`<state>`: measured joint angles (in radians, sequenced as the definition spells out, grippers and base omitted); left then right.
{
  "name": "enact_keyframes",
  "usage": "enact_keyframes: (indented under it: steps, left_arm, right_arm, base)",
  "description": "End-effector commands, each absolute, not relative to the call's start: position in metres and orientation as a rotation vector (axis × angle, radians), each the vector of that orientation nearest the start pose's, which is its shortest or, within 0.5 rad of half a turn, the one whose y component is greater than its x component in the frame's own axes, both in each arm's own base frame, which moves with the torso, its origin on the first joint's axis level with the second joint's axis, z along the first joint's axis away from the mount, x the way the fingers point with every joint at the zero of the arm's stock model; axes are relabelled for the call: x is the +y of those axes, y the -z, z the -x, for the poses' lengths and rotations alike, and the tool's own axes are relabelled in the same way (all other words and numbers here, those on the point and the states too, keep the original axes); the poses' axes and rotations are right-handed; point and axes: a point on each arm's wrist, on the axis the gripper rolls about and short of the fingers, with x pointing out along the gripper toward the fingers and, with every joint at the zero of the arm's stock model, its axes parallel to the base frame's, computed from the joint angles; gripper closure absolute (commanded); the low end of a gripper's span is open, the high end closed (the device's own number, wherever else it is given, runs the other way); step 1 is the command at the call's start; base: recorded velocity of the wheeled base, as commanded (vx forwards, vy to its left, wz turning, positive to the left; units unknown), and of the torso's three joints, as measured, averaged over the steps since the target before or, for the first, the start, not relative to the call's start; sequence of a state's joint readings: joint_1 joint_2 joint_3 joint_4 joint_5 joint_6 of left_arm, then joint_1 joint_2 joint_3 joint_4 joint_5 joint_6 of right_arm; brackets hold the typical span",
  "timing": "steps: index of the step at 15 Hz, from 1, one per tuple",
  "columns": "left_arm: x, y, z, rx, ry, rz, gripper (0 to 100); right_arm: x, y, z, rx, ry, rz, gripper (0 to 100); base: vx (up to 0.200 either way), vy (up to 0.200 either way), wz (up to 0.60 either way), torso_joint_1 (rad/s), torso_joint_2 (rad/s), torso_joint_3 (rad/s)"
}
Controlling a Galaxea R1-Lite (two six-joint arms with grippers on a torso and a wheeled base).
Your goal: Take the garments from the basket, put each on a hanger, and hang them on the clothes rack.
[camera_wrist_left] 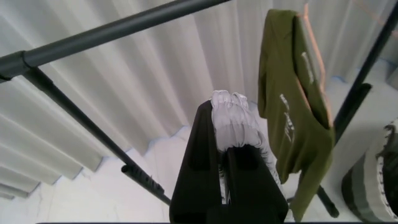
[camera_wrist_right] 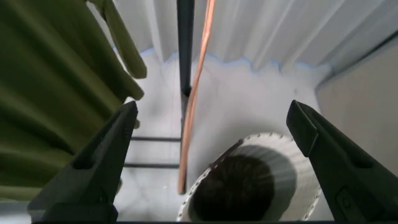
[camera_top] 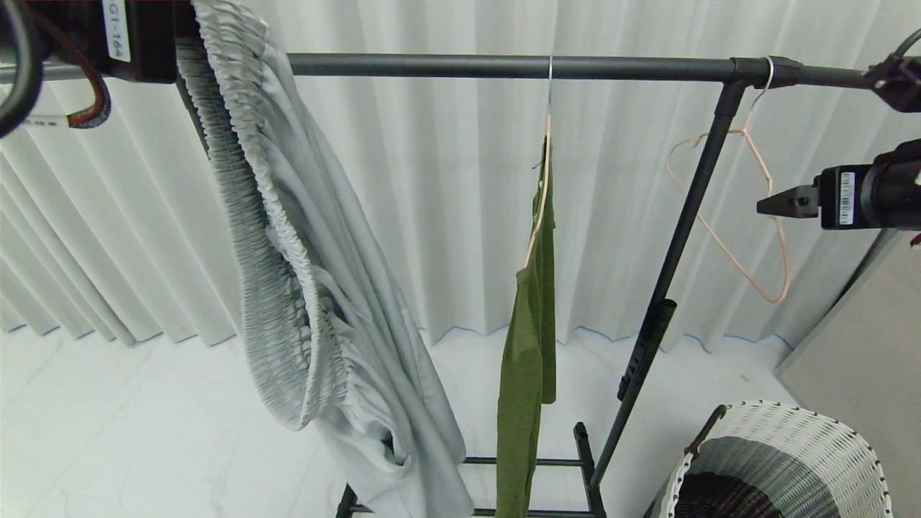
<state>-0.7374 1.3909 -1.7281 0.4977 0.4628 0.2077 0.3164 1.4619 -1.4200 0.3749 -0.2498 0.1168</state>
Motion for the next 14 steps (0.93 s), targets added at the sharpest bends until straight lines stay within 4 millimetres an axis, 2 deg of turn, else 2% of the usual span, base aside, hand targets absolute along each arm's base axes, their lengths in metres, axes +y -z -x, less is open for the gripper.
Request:
enact_keyframes:
  steps: [1,9,14]
  left_arm:
    - [-0.113,-0.408,-0.138,0.100,0.291,-0.294,100]
    - [-0.115,-0.401,-0.133,0.118,0.319,-0.311,100]
    - [-0.118,-0.391,-0.119,0.130,0.390,-0.334,100]
  right_arm:
    - [0.077,-0.306,-0.252,0.471,-0.016,0.017,0]
    - [0.091,-0.312,-0.302,0.427,0.005,-0.012,0]
    - [0.086,-0.305,-0.311,0.445,0.029,-0.012,0]
  base:
    - [0.000,0.000,0.00,0.000,0.00,0.000]
    - [0.000,0.000,0.00,0.000,0.00,0.000]
    - [0.000,0.000,0.00,0.000,0.00,0.000]
